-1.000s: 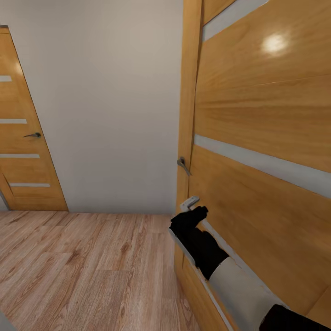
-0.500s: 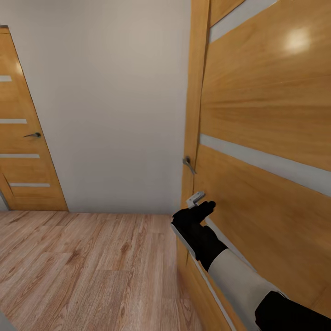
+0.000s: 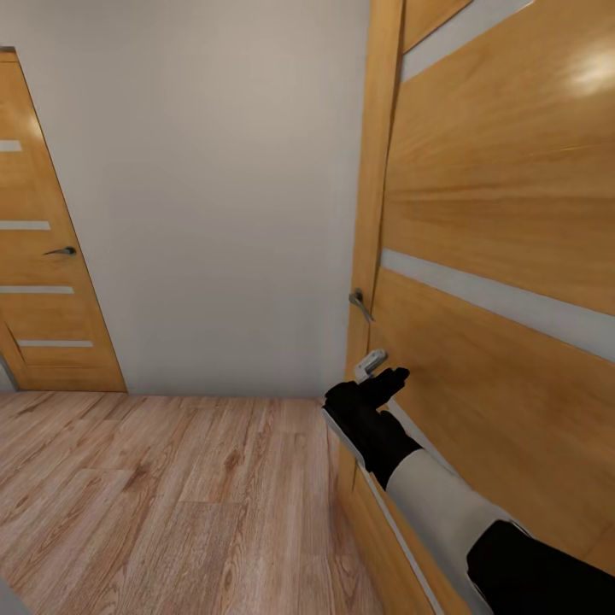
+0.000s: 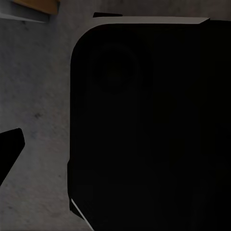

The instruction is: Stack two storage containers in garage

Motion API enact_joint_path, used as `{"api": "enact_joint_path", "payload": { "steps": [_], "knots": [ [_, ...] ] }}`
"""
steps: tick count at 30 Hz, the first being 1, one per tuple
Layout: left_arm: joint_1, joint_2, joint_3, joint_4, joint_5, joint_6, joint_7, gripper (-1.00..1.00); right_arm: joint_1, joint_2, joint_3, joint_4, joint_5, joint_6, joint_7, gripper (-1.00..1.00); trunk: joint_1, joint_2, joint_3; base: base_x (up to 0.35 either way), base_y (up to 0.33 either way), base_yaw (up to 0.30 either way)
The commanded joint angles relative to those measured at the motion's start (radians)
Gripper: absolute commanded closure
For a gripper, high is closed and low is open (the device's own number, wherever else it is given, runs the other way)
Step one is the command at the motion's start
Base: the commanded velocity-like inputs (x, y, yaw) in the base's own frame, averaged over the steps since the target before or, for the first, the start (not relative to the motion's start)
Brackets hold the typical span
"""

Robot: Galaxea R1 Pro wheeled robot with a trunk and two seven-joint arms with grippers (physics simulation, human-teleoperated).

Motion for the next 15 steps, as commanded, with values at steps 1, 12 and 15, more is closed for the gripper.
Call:
{"api": "enact_joint_path", "payload": {
  "steps": [1, 12, 15],
  "knots": [
    [0.000, 0.000, 0.003, 0.000, 0.004, -0.003, -0.001, -1.00, -0.005, 0.000, 0.001, 0.002, -0.011, 0.007, -0.011, -1.00, 0.000, -0.001, -0.001, 0.000, 0.000, 0.000],
    [0.000, 0.000, 0.003, 0.000, 0.004, -0.003, -0.001, -1.00, -0.109, 0.000, -0.013, 0.147, -0.068, -0.030, -0.002, -1.00, 0.000, -0.001, -0.001, 0.000, 0.000, 0.000],
    [0.000, 0.000, 0.003, 0.000, 0.004, -0.003, -0.001, -1.00, -0.115, 0.000, -0.013, 0.153, -0.101, -0.040, -0.002, -1.00, 0.000, -0.001, -0.001, 0.000, 0.000, 0.000]
  ]
}}
